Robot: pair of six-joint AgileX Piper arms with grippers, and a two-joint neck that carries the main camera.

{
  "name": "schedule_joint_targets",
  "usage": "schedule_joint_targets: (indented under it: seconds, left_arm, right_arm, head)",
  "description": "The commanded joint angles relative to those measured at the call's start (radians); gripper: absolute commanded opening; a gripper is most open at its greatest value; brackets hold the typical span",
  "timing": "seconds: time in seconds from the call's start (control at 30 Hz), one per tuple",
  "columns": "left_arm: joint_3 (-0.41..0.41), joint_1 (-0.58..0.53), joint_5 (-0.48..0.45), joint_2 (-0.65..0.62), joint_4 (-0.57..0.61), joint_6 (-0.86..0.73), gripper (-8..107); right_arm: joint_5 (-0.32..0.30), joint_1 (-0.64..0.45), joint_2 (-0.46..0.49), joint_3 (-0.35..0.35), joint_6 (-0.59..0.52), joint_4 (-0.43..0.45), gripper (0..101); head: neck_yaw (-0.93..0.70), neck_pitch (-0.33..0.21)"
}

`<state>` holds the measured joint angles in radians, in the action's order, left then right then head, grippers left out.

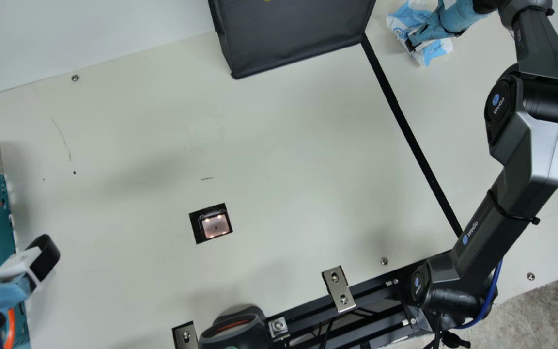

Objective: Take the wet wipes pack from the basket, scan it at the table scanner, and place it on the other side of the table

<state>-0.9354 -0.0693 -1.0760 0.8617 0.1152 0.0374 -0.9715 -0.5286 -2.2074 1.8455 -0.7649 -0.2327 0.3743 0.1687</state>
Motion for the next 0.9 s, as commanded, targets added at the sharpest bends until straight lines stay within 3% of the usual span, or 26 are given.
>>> schedule_joint_targets:
  seconds: [0.0,0.2,0.53,0.87]
  left_arm:
    - [0.0,0.0,0.0,0.0,0.0,0.0,90]
    - [0.0,0.0,0.0,0.0,0.0,0.0,90]
    - [0.0,0.0,0.0,0.0,0.0,0.0,90]
    - [0.0,0.0,0.0,0.0,0.0,0.0,90]
  right_arm:
    - [0.01,0.002,0.007,-0.01,-0.003,0.007,77]
    - [0.061,0.008,0.045,-0.058,-0.012,0.023,95]
    - [0.147,0.02,0.182,-0.205,0.027,0.05,95]
    - [0.215,0.053,0.426,-0.458,0.159,0.087,95]
  head:
    - [0.002,-0.03]
    - [0.002,-0.03]
    - [0.002,-0.03]
    - [0.002,-0.03]
